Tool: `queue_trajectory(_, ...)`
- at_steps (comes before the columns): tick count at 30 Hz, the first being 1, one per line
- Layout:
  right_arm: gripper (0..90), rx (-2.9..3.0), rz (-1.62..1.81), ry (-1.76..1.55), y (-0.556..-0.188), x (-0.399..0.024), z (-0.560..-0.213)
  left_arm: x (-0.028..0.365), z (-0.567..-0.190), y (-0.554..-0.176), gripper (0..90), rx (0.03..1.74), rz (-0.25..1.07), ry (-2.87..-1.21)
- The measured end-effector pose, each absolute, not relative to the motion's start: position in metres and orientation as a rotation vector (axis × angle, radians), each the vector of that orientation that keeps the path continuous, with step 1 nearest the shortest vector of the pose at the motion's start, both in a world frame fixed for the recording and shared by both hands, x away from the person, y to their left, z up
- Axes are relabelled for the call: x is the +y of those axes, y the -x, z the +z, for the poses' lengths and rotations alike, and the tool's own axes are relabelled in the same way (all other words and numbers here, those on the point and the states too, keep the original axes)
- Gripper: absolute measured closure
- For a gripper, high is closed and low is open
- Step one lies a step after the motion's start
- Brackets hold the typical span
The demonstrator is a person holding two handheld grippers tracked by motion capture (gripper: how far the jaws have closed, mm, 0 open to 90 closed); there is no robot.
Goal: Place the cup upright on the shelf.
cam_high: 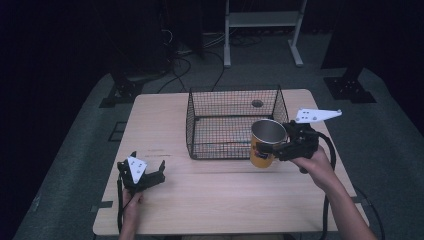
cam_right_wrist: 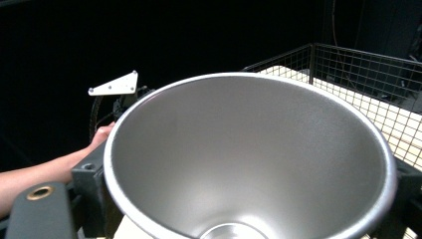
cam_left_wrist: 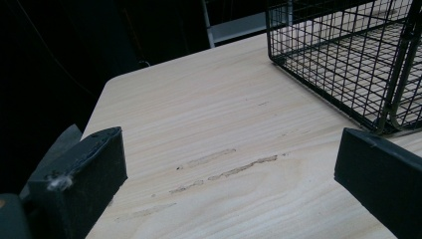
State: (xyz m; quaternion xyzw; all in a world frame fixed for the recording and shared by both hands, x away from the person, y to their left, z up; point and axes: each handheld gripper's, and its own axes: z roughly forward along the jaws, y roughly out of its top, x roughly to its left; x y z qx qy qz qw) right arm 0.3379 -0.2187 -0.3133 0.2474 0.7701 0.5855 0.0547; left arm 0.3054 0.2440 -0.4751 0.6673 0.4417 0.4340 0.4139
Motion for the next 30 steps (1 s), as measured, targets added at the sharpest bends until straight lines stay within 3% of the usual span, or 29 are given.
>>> queue_trajectory(30, 11.9, 2.423, 1.689, -0.799, -0.420, -0.185, -0.293, 0.244, -0.475, -0.305, 0.0, 1.106, 1.092, -1.679)
